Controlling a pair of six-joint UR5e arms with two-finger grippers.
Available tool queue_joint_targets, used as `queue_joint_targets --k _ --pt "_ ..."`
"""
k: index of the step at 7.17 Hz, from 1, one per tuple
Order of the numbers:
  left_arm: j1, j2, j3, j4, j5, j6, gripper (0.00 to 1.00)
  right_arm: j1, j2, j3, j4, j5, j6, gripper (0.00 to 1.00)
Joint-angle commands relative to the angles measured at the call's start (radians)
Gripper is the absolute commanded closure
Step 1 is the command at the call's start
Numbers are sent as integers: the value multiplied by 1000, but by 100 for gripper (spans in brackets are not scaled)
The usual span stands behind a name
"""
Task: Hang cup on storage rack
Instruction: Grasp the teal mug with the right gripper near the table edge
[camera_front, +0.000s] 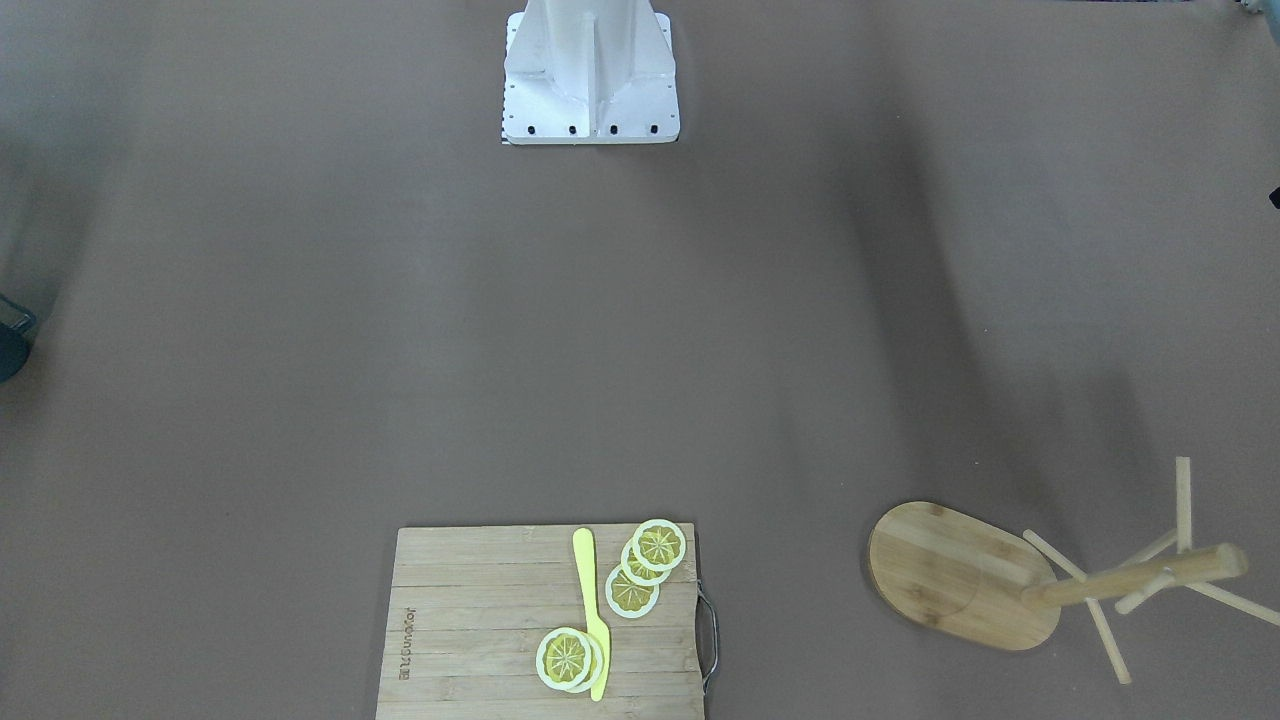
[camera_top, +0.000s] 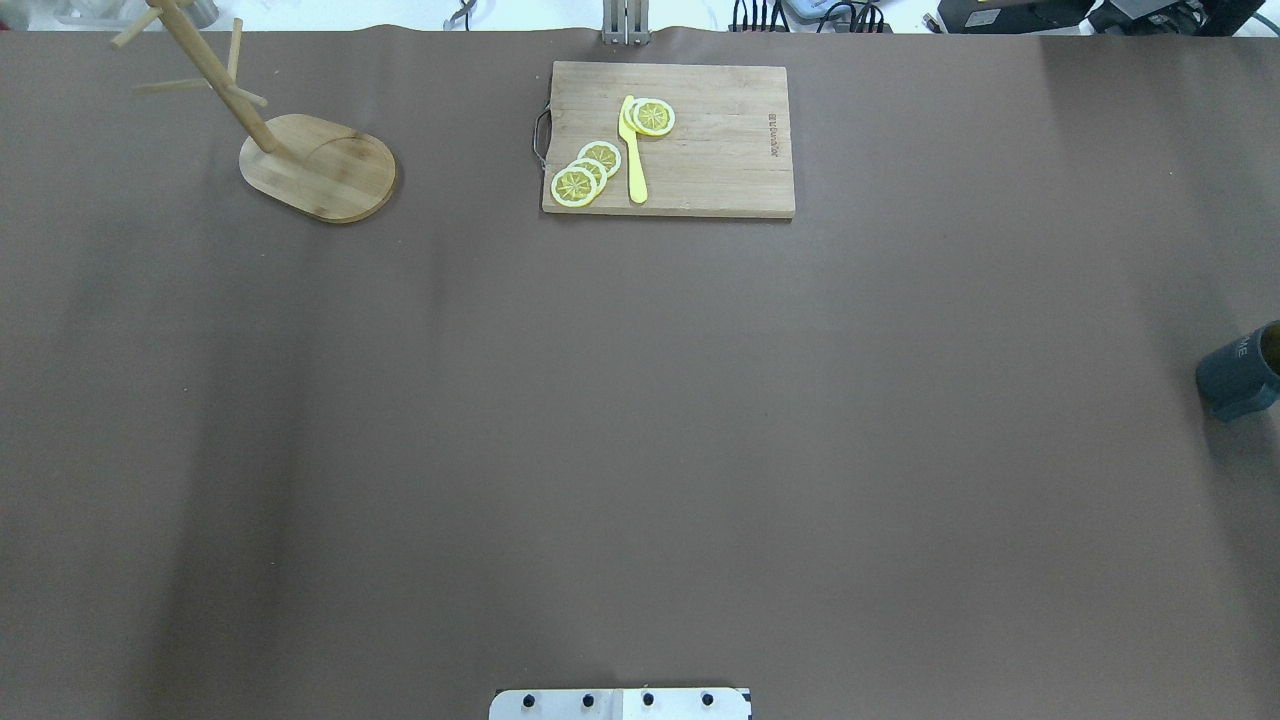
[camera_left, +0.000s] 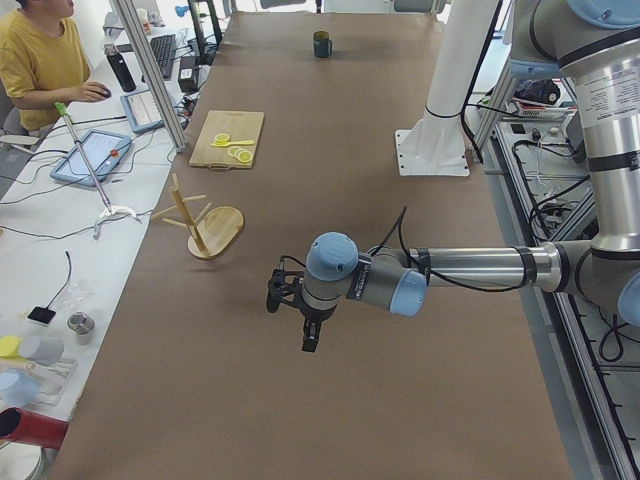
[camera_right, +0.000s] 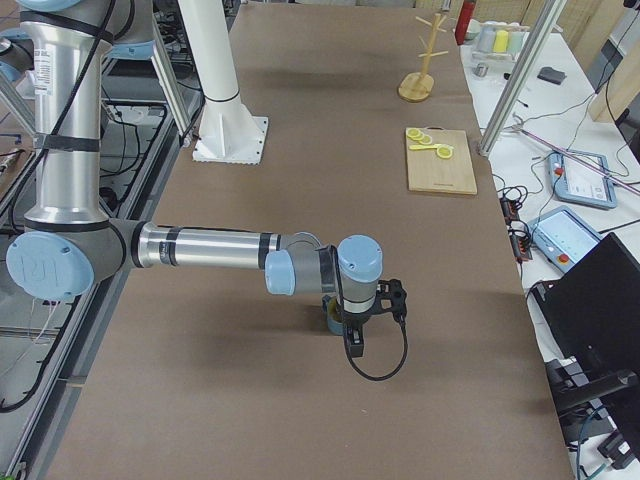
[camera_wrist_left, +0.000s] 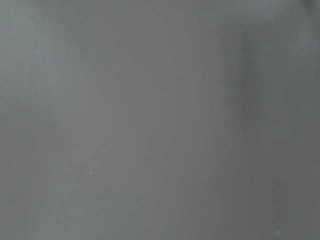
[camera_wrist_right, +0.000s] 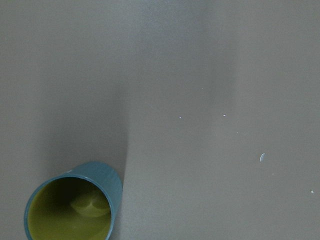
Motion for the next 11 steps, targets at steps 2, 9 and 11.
queue_joint_targets --k 2,9,11 --pt "1 12 2 -15 -15 0 1 0 1 9 2 30 1 0" --pt "0 29 29 -214 -14 -37 1 -35 -8 -75 122 91 -1 0" --pt "0 27 28 -221 -11 -72 1 -87 -7 -115 164 96 13 0"
